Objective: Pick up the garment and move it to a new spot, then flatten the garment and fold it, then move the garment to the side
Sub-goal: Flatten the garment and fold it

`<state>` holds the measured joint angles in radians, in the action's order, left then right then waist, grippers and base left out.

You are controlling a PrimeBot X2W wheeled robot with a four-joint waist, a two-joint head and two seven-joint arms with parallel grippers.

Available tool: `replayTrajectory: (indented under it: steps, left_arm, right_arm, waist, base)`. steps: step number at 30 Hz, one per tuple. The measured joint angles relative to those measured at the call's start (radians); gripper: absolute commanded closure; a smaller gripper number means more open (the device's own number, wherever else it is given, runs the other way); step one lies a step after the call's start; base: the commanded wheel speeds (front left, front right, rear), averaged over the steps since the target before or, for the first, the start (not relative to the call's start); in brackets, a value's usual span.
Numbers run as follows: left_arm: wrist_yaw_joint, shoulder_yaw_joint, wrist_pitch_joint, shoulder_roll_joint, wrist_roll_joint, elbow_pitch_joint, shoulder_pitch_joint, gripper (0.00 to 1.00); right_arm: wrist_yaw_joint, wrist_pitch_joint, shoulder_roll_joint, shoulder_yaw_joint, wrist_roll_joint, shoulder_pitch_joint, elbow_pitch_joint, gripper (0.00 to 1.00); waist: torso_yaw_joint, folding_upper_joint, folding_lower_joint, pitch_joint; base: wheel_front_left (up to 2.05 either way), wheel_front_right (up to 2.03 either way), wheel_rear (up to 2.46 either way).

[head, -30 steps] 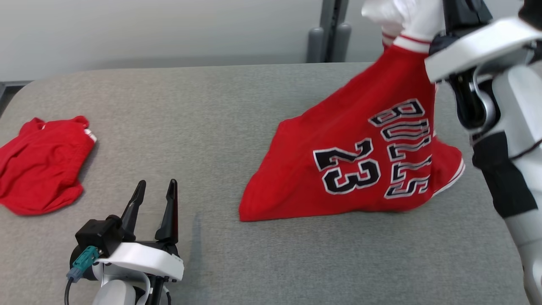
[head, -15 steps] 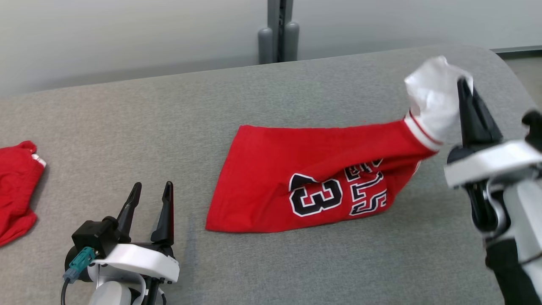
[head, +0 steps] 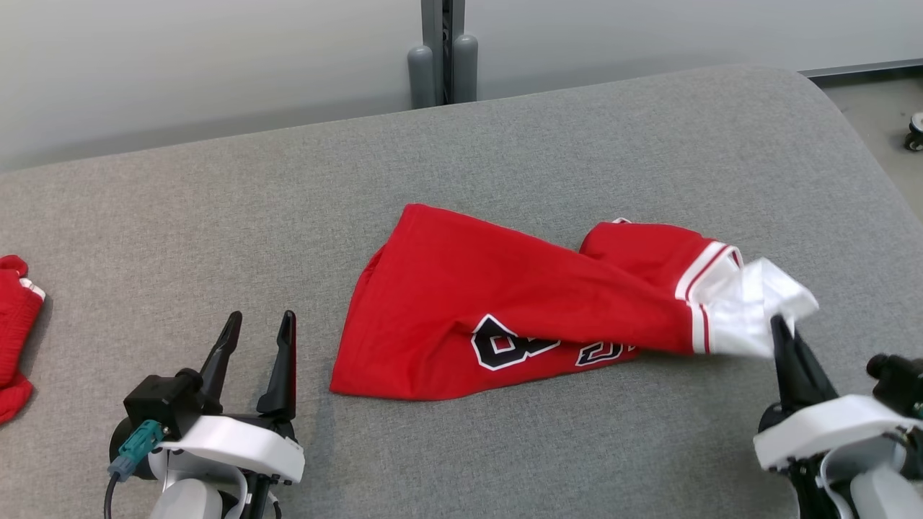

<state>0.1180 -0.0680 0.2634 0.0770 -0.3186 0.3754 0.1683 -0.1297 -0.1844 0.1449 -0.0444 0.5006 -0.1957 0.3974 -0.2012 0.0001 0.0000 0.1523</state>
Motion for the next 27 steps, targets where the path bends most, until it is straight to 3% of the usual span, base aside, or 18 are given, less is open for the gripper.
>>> replayTrajectory:
  steps: [9, 10, 11, 12, 19, 27]
  left_arm:
    - [0.003, -0.01, 0.0, 0.005, -0.002, 0.011, 0.003, 0.0]
    - [0.003, -0.009, 0.0, 0.006, -0.002, 0.013, 0.003, 0.0]
    - [0.003, -0.011, 0.0, 0.006, -0.002, 0.015, 0.003, 0.0]
    - [0.003, -0.012, 0.0, 0.006, -0.003, 0.016, 0.003, 0.0]
    - [0.004, -0.015, 0.0, 0.007, -0.004, 0.017, 0.002, 0.0]
    - [0.002, -0.009, 0.0, 0.008, -0.008, 0.018, -0.002, 0.0]
  right_arm:
    - [0.0, 0.073, -0.038, 0.077, -0.036, 0.08, 0.046, 1.0]
    - [0.0, 0.081, -0.038, 0.088, -0.056, 0.083, 0.056, 0.96]
    - [0.0, 0.089, -0.039, 0.095, -0.072, 0.085, 0.064, 0.53]
    - [0.0, 0.093, -0.043, 0.107, -0.078, 0.085, 0.065, 0.0]
    - [0.0, 0.067, -0.064, 0.214, -0.124, 0.085, 0.028, 0.0]
    - [0.0, -0.024, -0.081, 0.284, -0.116, 0.085, -0.148, 0.0]
  waist:
    - [0.0, 0.0, 0.0, -0.005]
    - [0.0, 0.0, 0.0, -0.006]
    - [0.001, 0.0, 0.0, -0.007]
    - [0.001, 0.0, 0.0, -0.009]
    - [0.007, 0.0, 0.0001, -0.019]
    - [0.008, 0.0, 0.0, -0.037]
  base:
    - [0.0, 0.0, 0.0]
    - [0.0, 0.0, 0.0]
    - [0.0, 0.0, 0.0]
    - [0.0, 0.0, 0.0]
    - [0.0, 0.0, 0.0]
    - [0.0, 0.0, 0.0]
